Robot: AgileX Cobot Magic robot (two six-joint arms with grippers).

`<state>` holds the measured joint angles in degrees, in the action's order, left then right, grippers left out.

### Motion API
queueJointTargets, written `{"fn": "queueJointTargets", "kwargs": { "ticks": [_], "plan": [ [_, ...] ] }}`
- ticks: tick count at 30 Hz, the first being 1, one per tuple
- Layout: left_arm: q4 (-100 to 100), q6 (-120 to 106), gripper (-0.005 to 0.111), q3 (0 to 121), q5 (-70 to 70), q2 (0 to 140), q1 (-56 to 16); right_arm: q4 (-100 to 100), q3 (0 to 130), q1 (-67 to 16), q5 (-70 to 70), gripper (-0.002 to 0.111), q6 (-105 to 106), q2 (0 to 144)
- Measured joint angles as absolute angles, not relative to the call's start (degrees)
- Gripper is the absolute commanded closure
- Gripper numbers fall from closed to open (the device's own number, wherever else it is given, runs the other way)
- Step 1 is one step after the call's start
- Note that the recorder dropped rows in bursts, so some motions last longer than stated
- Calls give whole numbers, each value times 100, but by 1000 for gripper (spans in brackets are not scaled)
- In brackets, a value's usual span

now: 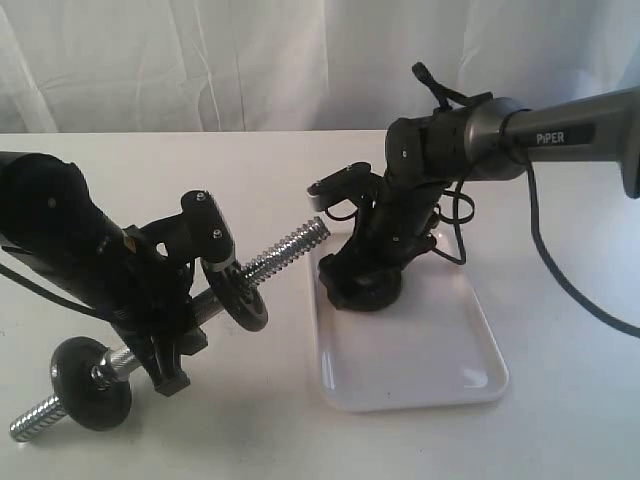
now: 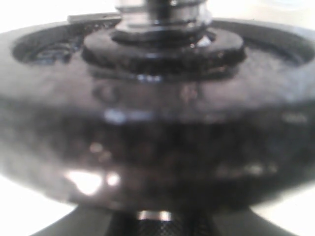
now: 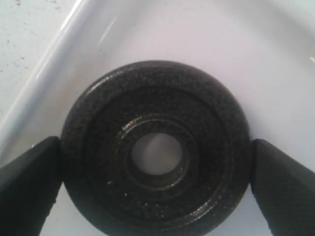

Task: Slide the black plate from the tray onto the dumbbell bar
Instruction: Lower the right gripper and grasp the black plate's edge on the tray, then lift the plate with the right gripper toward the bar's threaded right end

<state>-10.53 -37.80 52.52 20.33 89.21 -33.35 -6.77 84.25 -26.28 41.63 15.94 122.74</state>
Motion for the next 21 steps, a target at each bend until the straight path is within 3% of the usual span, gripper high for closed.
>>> {"fn": "queueJointTargets", "kwargs": {
  "ticks": [9,21],
  "plan": [
    [-1053,-3780,107,5252,2033,8921,-3335,-834,8444,-2454,4605,108,1446,12264],
    [-1053,-3780,107,5252,2056,8921,-3335,-2624,8342,-1804,5784,108,2343,12022]
  ]
}}
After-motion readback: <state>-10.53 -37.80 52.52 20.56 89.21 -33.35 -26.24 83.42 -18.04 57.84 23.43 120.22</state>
